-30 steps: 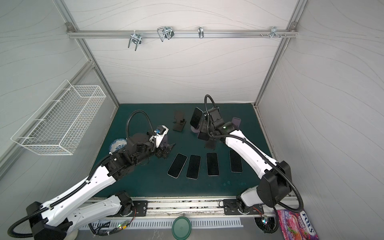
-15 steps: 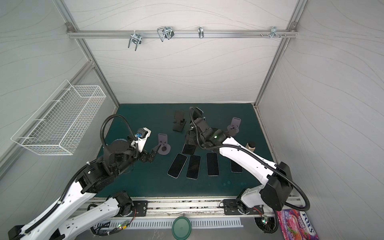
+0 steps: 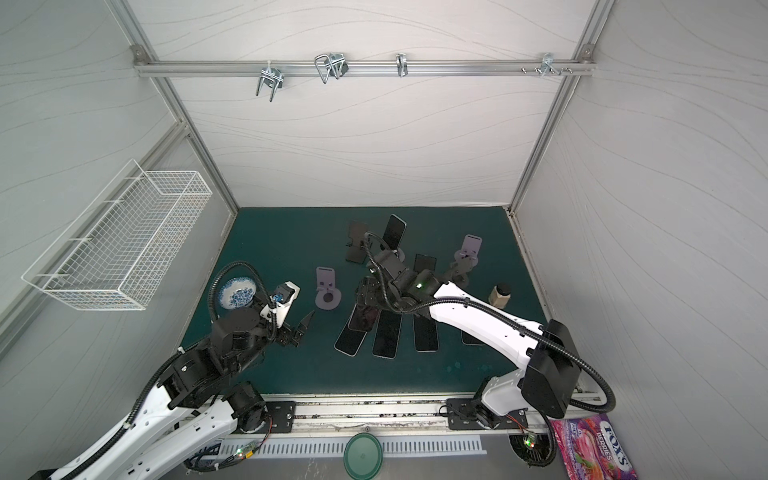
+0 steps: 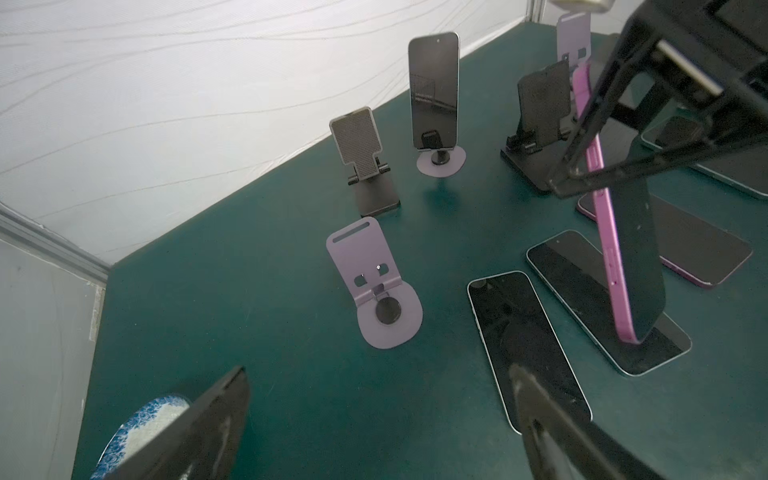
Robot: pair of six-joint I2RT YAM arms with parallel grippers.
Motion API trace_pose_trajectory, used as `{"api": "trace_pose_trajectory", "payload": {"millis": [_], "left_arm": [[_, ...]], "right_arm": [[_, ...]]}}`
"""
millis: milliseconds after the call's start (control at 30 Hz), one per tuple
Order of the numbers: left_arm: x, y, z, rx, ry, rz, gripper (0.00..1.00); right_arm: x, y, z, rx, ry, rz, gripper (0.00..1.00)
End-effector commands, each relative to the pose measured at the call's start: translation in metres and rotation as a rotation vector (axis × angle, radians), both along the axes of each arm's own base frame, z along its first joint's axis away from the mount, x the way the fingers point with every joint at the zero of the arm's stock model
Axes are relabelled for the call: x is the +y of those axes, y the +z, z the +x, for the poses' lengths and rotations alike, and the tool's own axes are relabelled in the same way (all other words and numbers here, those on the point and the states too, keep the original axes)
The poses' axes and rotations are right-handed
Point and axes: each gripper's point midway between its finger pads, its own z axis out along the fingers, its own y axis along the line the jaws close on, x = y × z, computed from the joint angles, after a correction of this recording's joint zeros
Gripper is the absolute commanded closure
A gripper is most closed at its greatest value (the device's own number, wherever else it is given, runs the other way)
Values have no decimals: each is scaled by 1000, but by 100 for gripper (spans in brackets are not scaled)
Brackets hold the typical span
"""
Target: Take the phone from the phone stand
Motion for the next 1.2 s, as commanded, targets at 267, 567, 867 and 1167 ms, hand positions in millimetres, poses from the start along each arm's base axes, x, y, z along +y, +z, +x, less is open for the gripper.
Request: {"api": "trace_pose_trajectory", "payload": {"millis": [267,567,867,1167], "left_arm": [[4,19,6,-100,29,-24,1],[0,13,7,-89,13,-4,1],[11,17,7,-120,56,5,1],[24,27,5,-165,106,-19,1]], "right_arm": [[22,-4,-2,66,-58,91,38],[41,-19,-5,123,-37,88,38],[61,-43,-16,210,-25,74,37],[76,-57,-29,249,3,28,37]]}}
